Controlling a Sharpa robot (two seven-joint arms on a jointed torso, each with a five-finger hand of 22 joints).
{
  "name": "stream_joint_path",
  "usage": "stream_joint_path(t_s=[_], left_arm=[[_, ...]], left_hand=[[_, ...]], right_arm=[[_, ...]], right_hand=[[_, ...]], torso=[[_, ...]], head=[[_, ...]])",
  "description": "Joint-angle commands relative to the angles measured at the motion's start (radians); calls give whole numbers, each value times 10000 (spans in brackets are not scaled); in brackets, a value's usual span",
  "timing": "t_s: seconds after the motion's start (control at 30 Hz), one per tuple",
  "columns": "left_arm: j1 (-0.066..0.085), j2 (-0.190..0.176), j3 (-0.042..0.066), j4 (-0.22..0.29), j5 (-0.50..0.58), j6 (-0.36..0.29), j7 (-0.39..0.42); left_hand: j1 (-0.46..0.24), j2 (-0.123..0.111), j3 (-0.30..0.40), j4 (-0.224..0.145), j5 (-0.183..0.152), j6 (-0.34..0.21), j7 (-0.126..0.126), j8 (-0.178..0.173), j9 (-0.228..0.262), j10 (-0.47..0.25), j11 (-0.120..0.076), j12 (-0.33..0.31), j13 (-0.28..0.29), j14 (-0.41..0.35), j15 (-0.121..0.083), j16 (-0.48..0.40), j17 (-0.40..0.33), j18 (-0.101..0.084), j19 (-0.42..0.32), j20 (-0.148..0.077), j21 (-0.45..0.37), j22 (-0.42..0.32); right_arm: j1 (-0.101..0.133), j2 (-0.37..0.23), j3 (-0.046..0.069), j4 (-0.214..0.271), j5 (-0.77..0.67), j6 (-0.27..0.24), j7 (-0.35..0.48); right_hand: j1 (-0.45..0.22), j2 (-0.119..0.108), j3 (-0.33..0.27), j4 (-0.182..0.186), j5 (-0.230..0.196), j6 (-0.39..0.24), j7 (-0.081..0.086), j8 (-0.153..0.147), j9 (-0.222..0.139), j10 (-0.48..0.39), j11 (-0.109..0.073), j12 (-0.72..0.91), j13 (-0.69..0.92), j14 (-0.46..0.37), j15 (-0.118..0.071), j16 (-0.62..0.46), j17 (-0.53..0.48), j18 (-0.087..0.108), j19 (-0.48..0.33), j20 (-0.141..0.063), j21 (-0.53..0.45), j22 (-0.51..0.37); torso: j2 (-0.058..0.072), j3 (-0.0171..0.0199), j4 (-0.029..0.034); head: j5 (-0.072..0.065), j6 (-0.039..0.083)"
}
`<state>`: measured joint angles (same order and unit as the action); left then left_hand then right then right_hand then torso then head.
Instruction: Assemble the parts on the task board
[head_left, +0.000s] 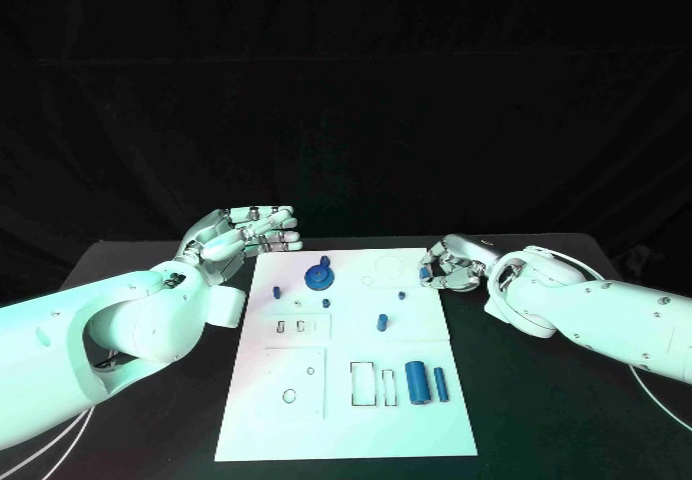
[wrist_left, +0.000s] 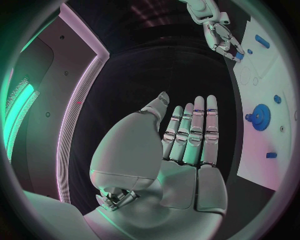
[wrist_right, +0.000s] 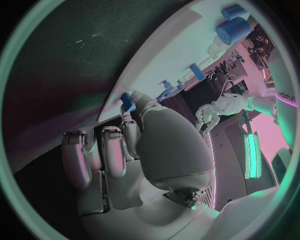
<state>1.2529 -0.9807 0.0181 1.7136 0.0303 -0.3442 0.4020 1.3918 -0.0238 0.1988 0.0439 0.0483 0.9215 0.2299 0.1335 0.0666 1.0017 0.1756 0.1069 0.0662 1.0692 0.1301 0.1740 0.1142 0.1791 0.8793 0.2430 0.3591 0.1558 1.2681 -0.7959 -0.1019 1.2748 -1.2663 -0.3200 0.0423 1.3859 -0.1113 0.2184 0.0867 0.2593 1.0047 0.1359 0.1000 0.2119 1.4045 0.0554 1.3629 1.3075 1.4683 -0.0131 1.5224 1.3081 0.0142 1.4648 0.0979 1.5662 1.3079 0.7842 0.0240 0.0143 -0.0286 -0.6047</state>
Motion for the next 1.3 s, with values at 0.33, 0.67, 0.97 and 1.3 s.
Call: stream_joint_path(t_s=[0.33,0.67,0.97,1.3], left_arm=[[5,17,4,-5,1,215,28],[5,32,3,-57,1,224,20],[2,113,-10,-189,1,242,4],[-8,315,-47,-416,1,267,-10]], left_hand=[[33,86,0,-37,34,26,46,-66,-10,47,35,-33,-11,68,-1,-64,14,39,57,-15,33,-14],[33,86,0,-37,34,26,46,-66,-10,47,35,-33,-11,68,-1,-64,14,39,57,-15,33,-14],[33,86,0,-37,34,26,46,-66,-10,47,35,-33,-11,68,-1,-64,14,39,57,-15,33,-14],[33,86,0,-37,34,26,46,-66,-10,47,35,-33,-11,68,-1,-64,14,39,57,-15,33,-14]], right_arm=[[-19,44,-3,-37,-56,-346,-71],[22,-146,23,631,257,-934,-162],[335,-79,51,2211,-69,-1068,-1008],[262,1045,-22,3015,-798,-903,-2042]], right_hand=[[47,291,152,-107,3,827,-264,494,209,107,-234,93,768,861,-239,69,1913,-142,1060,-204,45,2629],[100,445,240,-150,39,869,-307,576,252,95,-297,55,741,861,-283,67,1911,-142,1060,-266,45,2629],[10,538,263,-111,-97,777,-289,557,251,69,-285,-8,692,862,-273,67,1913,-142,1060,-275,45,2629],[5,584,286,-115,-142,765,-295,562,256,84,-289,-1,702,858,-274,56,1895,-142,1060,-276,45,2629]], torso=[[4,7,2],[-21,3,-9],[-106,-32,-39],[-208,-76,31]], head=[[26,-36],[74,-64],[260,-197],[566,-433]])
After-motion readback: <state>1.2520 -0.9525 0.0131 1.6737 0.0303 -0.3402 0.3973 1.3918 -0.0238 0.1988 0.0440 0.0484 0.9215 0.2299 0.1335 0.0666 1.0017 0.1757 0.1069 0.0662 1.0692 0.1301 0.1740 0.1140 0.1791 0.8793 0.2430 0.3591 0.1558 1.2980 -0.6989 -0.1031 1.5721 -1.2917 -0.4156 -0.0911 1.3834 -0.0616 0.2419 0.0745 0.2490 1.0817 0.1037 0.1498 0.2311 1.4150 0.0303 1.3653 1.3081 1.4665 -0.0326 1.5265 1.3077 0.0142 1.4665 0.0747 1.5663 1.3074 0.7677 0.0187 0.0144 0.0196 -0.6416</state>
